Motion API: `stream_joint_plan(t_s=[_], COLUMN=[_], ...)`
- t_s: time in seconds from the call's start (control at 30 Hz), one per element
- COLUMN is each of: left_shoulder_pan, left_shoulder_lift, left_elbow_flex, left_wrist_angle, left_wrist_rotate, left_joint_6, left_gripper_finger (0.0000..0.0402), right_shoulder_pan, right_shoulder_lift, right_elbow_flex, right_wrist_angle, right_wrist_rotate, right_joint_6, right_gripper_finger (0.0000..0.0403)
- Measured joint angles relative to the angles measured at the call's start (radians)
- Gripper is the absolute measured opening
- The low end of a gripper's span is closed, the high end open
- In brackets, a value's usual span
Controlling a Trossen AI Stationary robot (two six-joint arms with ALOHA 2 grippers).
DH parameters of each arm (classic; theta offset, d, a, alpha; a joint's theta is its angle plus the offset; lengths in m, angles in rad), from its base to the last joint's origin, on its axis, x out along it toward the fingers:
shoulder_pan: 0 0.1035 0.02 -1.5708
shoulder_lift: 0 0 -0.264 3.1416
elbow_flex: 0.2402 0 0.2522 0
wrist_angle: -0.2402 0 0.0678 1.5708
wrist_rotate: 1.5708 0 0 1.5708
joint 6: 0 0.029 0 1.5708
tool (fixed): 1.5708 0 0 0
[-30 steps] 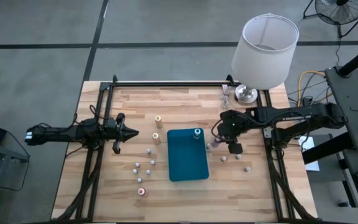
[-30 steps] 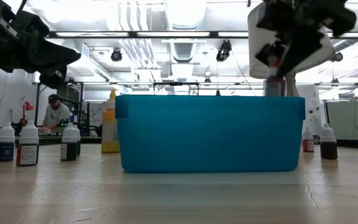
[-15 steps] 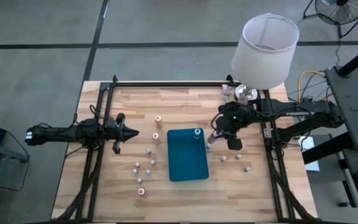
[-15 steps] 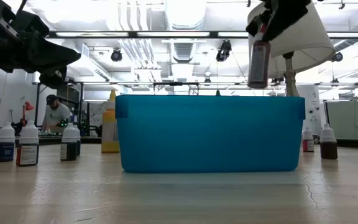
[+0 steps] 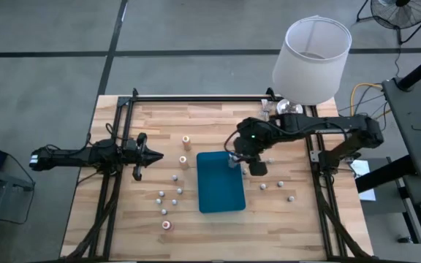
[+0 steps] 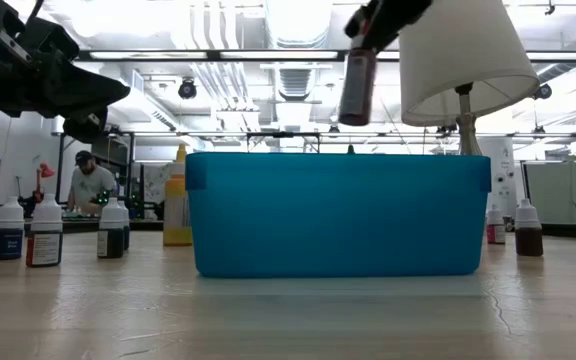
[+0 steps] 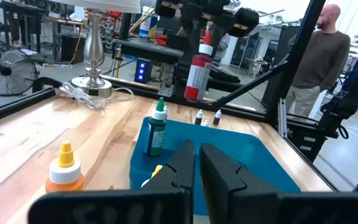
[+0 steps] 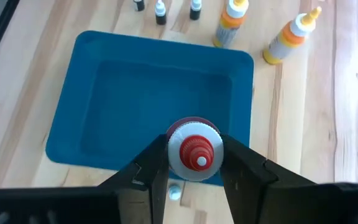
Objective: Pick & Place food coloring
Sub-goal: Put the large red food coloring bottle into the blue bin
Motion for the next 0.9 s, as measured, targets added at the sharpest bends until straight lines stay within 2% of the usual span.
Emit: stream_joint_plan(t_s=[0.37,0.6,0.9], left_shoulder_pan=[0.0,0.0,0.0], left_shoulder_lift=[0.0,0.0,0.0], left_elbow_flex=[0.0,0.0,0.0], left_wrist_angle=[0.003,0.002,0.001], left_wrist_rotate=[0.0,0.0,0.0], left_joint_6=[0.0,0.0,0.0], left_gripper_finger=[0.0,0.0,0.0], right_shoulder_pan=[0.0,-0.001,-0.031], right_shoulder_lift=[0.142,0.165,0.17], right_elbow_flex=[0.076,0.076,0.077], right_wrist_angle=[0.033,0.115,0.113], right_wrist_rotate=[0.017,0.033,0.082], right_joint_6=[-0.057,-0.013,0.056], right_gripper_finger=[0.0111,0.0111,0.0111])
